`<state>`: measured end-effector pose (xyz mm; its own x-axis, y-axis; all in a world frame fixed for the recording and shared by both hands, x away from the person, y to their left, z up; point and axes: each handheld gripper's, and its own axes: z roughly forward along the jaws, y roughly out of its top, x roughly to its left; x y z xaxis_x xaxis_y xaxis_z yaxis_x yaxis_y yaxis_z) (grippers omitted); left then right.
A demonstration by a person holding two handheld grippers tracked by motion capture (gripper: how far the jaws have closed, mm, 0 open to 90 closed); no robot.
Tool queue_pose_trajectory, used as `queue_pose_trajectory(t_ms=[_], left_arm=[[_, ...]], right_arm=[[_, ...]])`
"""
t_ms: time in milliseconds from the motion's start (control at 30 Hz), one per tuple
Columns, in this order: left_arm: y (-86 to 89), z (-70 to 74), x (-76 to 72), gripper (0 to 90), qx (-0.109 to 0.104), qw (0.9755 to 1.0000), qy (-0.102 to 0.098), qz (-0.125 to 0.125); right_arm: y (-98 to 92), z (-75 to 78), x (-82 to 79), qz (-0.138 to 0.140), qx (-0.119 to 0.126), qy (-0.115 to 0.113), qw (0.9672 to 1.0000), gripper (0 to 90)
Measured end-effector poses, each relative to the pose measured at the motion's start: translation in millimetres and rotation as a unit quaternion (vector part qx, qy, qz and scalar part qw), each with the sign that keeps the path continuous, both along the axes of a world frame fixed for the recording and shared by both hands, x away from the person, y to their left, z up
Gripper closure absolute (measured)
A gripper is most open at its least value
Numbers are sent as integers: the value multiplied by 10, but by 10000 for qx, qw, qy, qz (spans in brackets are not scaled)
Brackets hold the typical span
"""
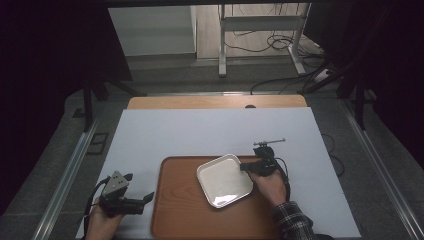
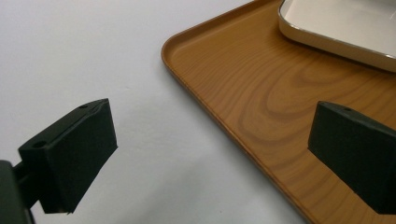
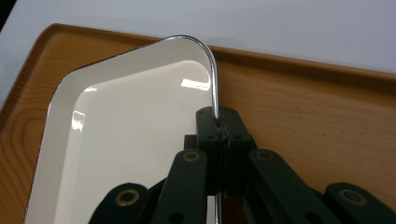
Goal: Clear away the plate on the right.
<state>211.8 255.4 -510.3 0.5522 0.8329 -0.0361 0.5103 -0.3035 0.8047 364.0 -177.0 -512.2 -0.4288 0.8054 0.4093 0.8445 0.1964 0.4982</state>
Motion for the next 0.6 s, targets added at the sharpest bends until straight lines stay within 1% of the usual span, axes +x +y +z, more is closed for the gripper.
queue_pose_trajectory(t_ms=[100,233,300,367,433,500,600], left_arm=[[1,1,-5,6,12,10000,0,-4],[1,0,-6,6,35,10000,5,-6],[-2,0,-7,6,25,10000,14,-4],[-3,-1,-7,6,47,10000,8,-9],[-3,0,-8,6,53,10000,-2,-7],[-1,-1,-8,6,52,10000,0,-1],[2,3,-9,6,45,10000,-4,5]], right_arm=[[6,-17,4,-12,8,-5,10000,882],[3,-21,1,-12,-3,-91,10000,872],[-16,-29,1,46,40,-149,9999,833],[-30,-8,-9,48,-48,-283,9996,782],[-53,36,-25,92,-86,-401,9991,754],[-76,96,-59,144,-133,-572,9982,750],[-121,171,-133,344,-74,-792,9962,772]])
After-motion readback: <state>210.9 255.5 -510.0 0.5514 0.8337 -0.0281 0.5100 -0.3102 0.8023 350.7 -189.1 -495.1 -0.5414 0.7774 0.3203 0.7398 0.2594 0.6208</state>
